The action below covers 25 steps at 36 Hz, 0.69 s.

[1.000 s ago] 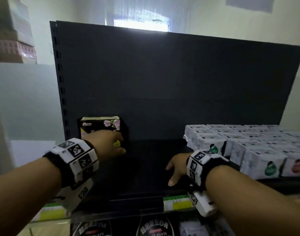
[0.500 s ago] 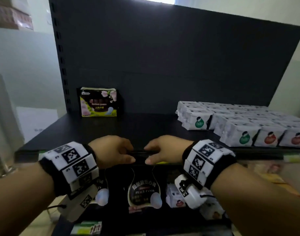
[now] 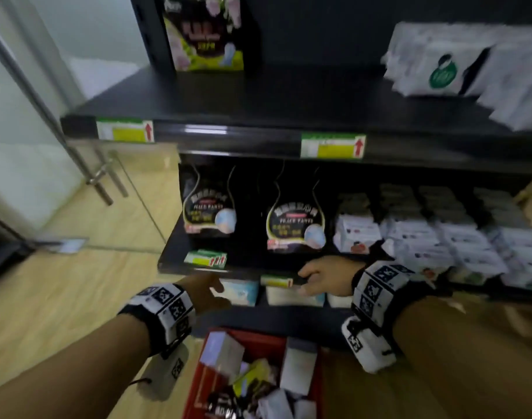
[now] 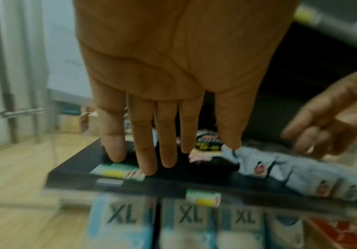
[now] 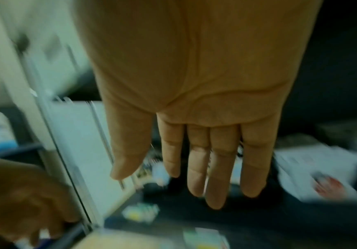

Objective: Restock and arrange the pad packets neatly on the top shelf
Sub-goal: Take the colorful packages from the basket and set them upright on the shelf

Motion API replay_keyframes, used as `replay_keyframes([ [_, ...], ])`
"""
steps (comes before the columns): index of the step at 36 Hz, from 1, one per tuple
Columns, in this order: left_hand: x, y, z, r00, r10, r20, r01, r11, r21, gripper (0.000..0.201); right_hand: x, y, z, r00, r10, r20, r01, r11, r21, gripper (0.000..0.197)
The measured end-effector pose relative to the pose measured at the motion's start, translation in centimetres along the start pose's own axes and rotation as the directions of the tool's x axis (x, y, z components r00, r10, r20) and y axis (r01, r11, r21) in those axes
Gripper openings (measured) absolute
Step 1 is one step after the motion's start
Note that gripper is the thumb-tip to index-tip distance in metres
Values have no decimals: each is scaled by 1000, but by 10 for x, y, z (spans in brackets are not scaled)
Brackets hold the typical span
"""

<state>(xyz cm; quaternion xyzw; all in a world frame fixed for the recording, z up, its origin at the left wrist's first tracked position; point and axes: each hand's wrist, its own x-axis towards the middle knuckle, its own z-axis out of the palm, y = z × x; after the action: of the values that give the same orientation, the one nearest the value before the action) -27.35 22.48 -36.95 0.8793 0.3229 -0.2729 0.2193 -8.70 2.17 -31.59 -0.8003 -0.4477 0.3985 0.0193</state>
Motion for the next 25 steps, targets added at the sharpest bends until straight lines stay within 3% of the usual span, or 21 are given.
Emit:
replay_keyframes([
  [6, 54, -57, 84, 978, -198, 69, 193, 979, 73, 48, 70, 53, 73, 988, 149, 31, -150, 988, 46, 36],
  [9, 80, -80, 127, 962, -250, 106, 247, 968, 39, 49, 102, 81, 120, 966, 250, 71, -256, 960, 112, 57],
  [10, 90, -87, 140, 957, -263, 122, 260, 965, 40, 50, 113, 91, 137, 957, 282, 69, -289, 949, 128, 56],
  [13, 115, -97, 175, 952, -255, 168, 248, 967, 58, 53, 143, 114, 184, 910, 376, 173, -401, 904, 148, 32],
  [18, 154, -105, 234, 957, -188, 222, 170, 981, 96, 40, 189, 141, 256, 920, 320, 228, -341, 938, 61, 24],
  [21, 175, -112, 274, 959, -163, 233, 155, 987, 52, 38, 220, 146, 298, 908, 312, 280, -351, 931, 102, 46],
  [25, 200, -135, 334, 949, -216, 229, 216, 976, 25, 49, 269, 147, 353, 920, 275, 279, -320, 938, 133, 51],
])
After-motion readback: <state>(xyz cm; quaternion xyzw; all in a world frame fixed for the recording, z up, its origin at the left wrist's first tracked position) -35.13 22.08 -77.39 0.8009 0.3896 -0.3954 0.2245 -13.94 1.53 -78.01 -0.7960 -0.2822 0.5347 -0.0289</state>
